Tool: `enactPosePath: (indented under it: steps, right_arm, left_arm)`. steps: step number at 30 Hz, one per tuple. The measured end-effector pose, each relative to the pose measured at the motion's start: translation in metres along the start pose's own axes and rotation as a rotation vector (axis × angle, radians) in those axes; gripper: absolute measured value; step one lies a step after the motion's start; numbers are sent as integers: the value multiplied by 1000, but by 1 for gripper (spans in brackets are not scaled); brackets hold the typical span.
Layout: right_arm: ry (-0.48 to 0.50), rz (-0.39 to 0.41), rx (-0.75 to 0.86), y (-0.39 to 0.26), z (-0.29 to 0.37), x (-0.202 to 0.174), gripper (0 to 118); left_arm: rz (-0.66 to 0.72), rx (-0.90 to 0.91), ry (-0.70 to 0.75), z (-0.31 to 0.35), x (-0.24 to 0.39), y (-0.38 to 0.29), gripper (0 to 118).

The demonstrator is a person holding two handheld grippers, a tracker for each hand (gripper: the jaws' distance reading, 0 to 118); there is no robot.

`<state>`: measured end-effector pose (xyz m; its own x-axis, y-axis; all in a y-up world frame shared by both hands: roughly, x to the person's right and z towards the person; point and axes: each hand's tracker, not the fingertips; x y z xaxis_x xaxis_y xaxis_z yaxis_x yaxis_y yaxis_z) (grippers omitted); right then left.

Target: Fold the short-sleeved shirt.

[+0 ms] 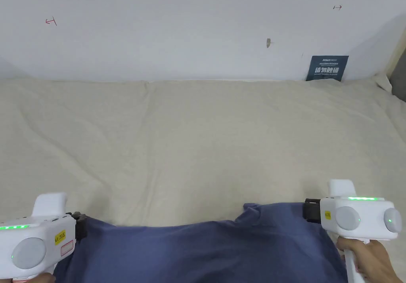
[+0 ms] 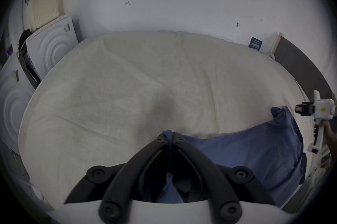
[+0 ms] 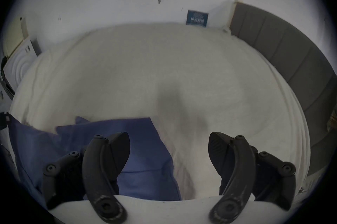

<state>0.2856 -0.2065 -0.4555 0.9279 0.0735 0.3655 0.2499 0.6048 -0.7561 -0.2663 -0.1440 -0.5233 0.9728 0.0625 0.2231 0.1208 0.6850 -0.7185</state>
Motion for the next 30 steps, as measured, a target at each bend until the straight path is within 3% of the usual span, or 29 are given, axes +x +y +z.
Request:
enactPosePath:
  steps: [7, 8, 9, 10, 11, 23, 30]
  right_arm:
    - [50, 40, -118, -13, -24, -12, 87]
    - [63, 49, -116, -15, -21, -13, 79]
    - [95, 53, -83, -15, -14, -12, 54]
    - [73, 51, -80, -16, -7, -13, 12]
    - [50, 80, -61, -17, 0, -13, 0]
    - [285, -2, 192, -57, 188, 26, 0]
    - [332, -59, 220, -134, 259, 42, 0]
  left_arm:
    - [9, -9, -13, 11, -6, -2, 3]
    - [14, -10, -11, 12, -7, -3, 3]
    - [18, -13, -8, 13, -8, -3, 3]
    - [26, -13, -7, 13, -10, -4, 3]
    - [34, -14, -9, 15, -11, -4, 3]
    - [148, -10, -1, 78, -30, -36, 3]
    - [179, -15, -14, 133, -47, -93, 3]
